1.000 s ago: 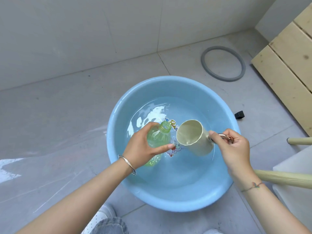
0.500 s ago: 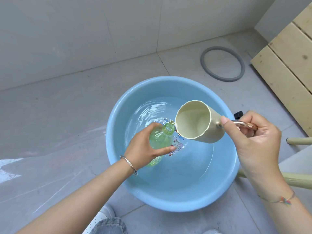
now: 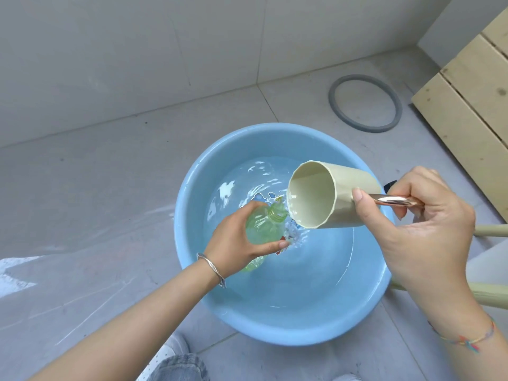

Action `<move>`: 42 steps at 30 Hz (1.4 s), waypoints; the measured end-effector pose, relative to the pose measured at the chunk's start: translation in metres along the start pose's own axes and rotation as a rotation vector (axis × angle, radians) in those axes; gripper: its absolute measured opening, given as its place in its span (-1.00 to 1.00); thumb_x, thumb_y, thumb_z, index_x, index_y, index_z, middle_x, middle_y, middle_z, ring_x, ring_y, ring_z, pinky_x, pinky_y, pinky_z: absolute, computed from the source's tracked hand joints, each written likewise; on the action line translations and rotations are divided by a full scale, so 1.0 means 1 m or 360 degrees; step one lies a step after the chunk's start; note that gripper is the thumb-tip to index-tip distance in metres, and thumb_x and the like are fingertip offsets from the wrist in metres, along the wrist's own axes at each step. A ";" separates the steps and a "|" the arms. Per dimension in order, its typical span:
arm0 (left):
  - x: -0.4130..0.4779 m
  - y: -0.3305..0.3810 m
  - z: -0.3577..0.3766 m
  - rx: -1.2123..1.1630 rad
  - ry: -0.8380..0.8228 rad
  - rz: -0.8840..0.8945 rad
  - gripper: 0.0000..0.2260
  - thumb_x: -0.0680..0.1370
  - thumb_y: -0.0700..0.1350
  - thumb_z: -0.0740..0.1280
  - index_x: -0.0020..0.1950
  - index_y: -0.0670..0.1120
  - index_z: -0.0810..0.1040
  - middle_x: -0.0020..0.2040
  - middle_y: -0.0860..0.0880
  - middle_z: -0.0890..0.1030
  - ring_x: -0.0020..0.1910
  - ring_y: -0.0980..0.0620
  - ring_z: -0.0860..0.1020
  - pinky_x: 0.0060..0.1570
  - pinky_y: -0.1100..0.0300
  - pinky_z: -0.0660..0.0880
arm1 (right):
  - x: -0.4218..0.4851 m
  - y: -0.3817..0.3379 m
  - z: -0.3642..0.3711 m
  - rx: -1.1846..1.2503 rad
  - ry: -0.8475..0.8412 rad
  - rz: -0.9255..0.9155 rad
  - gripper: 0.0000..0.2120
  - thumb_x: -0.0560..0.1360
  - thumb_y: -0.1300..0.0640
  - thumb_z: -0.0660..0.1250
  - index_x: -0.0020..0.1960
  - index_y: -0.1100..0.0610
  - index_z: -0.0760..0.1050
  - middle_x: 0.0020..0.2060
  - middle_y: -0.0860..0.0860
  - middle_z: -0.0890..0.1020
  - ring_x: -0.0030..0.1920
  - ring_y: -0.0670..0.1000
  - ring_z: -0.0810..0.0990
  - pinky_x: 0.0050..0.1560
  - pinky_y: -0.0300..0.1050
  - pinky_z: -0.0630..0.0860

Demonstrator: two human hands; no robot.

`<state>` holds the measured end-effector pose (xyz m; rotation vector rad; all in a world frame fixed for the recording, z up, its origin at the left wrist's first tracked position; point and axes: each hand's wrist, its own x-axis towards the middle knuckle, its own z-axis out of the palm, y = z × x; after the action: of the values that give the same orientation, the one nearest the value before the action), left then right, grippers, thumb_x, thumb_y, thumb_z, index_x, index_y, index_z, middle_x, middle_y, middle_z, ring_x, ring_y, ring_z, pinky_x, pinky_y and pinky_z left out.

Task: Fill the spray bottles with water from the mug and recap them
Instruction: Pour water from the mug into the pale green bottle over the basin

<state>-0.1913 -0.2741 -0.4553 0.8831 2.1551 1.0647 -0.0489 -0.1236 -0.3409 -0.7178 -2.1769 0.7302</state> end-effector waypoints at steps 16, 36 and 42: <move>-0.001 0.001 -0.002 0.0027 0.0001 -0.0023 -0.42 0.28 0.21 0.53 0.22 0.08 0.46 -0.03 0.28 0.52 -0.01 0.21 0.48 -0.02 0.37 0.38 | 0.007 -0.013 -0.001 -0.0194 -0.0014 -0.0262 -0.65 0.40 0.10 0.41 -0.41 0.24 0.34 -0.43 -0.03 0.34 -0.30 0.05 0.25 -0.20 -0.09 0.23; -0.002 0.002 0.001 -0.0006 0.0012 -0.0013 -0.40 0.26 0.26 0.52 0.22 0.12 0.46 0.01 0.23 0.56 0.00 0.21 0.48 -0.04 0.41 0.36 | 0.009 -0.024 0.001 -0.0372 -0.0012 -0.0546 -0.65 0.38 0.17 0.45 -0.45 0.25 0.36 -0.45 0.01 0.29 -0.26 0.00 0.18 -0.09 -0.18 0.21; -0.002 0.002 0.002 -0.0034 0.0009 -0.0007 -0.42 0.28 0.22 0.55 0.22 0.11 0.46 0.04 0.20 0.58 0.04 0.15 0.52 0.03 0.25 0.41 | 0.009 -0.027 0.003 -0.0380 -0.0021 -0.0655 -0.62 0.39 0.18 0.45 -0.46 0.21 0.32 -0.41 -0.05 0.24 -0.25 -0.04 0.15 -0.10 -0.18 0.20</move>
<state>-0.1877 -0.2740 -0.4541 0.8665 2.1454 1.0873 -0.0633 -0.1370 -0.3205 -0.3574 -2.3440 0.2667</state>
